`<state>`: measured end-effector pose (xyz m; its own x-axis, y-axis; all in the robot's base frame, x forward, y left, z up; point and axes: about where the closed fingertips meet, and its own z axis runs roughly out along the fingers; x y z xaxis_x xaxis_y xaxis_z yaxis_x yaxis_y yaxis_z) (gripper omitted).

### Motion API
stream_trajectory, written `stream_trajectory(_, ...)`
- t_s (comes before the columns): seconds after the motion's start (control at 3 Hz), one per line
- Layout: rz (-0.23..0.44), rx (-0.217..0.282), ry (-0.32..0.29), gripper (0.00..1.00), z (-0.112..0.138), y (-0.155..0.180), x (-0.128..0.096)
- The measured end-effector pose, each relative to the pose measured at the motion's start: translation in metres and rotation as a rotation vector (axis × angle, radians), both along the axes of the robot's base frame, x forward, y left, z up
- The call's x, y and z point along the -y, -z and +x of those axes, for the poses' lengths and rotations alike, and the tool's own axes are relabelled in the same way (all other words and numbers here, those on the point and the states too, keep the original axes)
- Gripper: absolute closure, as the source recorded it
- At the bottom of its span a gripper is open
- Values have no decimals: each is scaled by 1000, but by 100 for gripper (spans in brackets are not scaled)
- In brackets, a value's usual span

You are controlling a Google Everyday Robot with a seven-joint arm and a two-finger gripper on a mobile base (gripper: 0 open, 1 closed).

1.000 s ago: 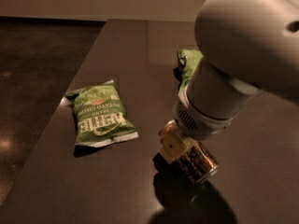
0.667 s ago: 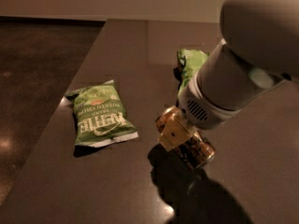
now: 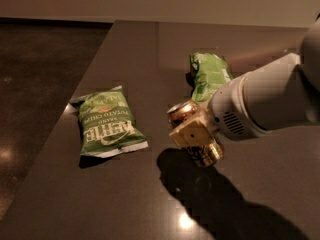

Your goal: Place orange can upright

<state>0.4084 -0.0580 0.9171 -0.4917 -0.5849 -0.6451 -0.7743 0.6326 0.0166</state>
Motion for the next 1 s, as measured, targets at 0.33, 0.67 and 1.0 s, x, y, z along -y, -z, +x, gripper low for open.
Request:
stream_trajectory(0.33, 95, 88, 33, 100, 1, 1, 16)
stream_trajectory(0.67, 177, 138, 75, 100, -3, 11, 36)
stream_trajectory(1.0, 277, 164, 90, 100, -12, 24, 45)
